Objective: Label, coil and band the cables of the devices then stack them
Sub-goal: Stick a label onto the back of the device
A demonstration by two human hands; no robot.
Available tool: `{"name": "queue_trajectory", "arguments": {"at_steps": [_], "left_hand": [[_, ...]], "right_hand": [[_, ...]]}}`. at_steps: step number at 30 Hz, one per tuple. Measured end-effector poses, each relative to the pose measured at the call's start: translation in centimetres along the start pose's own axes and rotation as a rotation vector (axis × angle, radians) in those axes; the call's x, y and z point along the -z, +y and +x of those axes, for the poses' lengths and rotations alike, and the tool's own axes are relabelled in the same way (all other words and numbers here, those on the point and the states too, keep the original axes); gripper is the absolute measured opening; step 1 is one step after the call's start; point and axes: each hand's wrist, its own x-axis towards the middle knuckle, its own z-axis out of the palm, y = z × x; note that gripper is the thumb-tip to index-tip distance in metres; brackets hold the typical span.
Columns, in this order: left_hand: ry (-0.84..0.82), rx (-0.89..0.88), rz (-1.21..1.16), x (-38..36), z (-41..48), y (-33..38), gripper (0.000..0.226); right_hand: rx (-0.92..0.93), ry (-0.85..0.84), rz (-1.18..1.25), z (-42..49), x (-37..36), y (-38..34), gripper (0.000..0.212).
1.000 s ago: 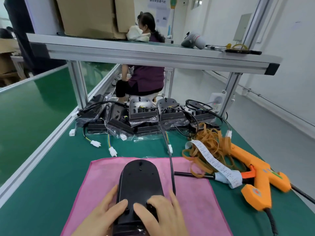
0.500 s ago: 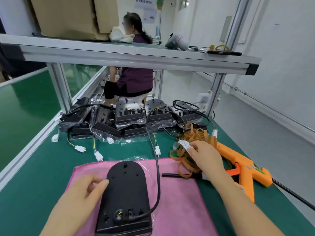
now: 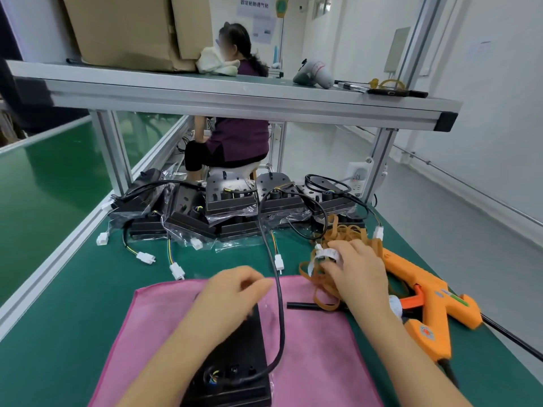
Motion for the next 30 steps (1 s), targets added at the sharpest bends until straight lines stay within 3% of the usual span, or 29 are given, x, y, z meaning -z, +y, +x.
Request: {"name": "queue_trajectory", "arguments": {"at_steps": [5, 8, 12, 16, 19, 22, 26, 30], "left_hand": [[-0.343, 0.103, -0.167, -4.6, 2.7, 4.6, 0.027], [-0.419, 0.168, -0.296, -6.7, 3.3, 6.1, 0.031], [-0.217, 0.189, -0.534, -8.3, 3.1, 6.8, 0.034], [-0.029, 0.211, -0.782, -7.6, 2.4, 5.9, 0.028], [-0.109, 0.129, -0.587, -6.1, 1.8, 4.3, 0.023], [-0.244, 0.006, -0.336, -4.5, 0.9, 3.0, 0.025], [-0.26, -0.073, -0.038, -4.3, 0.3, 2.6, 0.031], [0.052, -0.209, 0.033, -4.8, -0.5, 2.9, 0.026]], "right_hand": [[-0.063, -0.002, -0.036, -2.4, -0.3, 0.3, 0.033], [-0.091, 0.131, -0.103, -2.6, 0.2, 0.1, 0.033], [0.024, 0.296, -0.08, -3.9, 1.4, -1.1, 0.045], [0.152, 0.203, 0.081, -6.6, 1.8, -2.6, 0.048], [-0.057, -0.127, 0.55, -8.1, 3.0, -3.2, 0.058], [-0.328, -0.32, 1.003, -7.7, 3.7, -2.8, 0.025], [-0.392, -0.45, 1.042, -6.9, 4.3, -2.7, 0.01], [-0.518, -0.444, 1.112, -6.9, 4.4, -2.5, 0.015]]}}
